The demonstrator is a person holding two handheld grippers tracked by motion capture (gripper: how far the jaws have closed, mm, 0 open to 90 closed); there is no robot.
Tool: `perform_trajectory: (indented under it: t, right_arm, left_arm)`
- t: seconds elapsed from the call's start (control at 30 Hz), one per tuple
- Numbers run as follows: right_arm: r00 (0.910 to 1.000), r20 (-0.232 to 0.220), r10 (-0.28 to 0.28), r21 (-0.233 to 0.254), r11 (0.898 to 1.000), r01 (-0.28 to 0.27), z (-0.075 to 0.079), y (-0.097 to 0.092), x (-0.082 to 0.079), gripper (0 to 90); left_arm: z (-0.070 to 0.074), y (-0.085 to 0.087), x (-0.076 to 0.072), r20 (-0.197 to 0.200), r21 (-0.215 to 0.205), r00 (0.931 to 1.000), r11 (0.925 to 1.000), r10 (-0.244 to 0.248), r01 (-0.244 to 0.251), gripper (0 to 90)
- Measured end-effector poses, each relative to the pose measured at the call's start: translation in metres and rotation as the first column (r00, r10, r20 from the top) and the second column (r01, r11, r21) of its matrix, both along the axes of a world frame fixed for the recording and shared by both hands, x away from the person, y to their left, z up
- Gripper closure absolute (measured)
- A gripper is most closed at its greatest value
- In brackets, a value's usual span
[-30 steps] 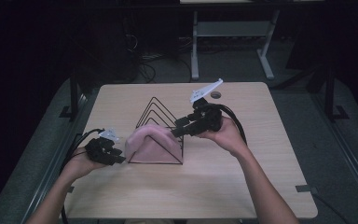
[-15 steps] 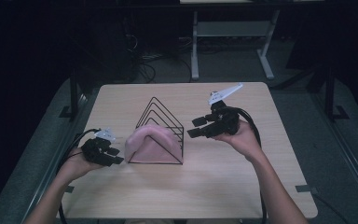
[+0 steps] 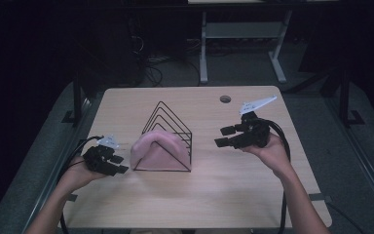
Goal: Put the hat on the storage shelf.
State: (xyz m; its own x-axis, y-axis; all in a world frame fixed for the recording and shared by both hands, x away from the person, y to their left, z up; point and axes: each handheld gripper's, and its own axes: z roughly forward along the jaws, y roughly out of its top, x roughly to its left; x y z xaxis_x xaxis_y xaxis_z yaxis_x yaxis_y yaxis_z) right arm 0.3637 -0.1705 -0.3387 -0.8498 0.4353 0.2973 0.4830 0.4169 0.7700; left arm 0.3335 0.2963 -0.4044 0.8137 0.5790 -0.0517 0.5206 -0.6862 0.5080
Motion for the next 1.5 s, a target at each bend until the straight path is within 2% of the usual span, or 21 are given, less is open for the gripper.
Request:
perform_trajectory:
  t: [0.9, 1.3, 1.5]
  right_arm:
    - [0.9955, -0.011, -0.094, -0.026, 0.995, 0.094, -0.028, -0.044, -0.020, 36.4]
    - [0.9890, -0.040, -0.143, -0.037, 0.989, 0.141, -0.050, -0.067, -0.032, 35.2]
    - [0.9849, -0.054, -0.164, -0.059, 0.985, 0.161, -0.057, -0.076, -0.039, 34.8]
  left_arm:
    - [0.001, 0.006, -0.008, 0.003, -0.031, 0.9997, 0.9993, 0.024, -0.023, 45.1]
    - [-0.002, 0.004, -0.014, 0.012, -0.044, 0.9995, 0.9986, 0.030, -0.029, 42.1]
    - [-0.005, 0.004, -0.018, 0.011, -0.071, 0.9989, 0.9965, 0.045, -0.044, 40.6]
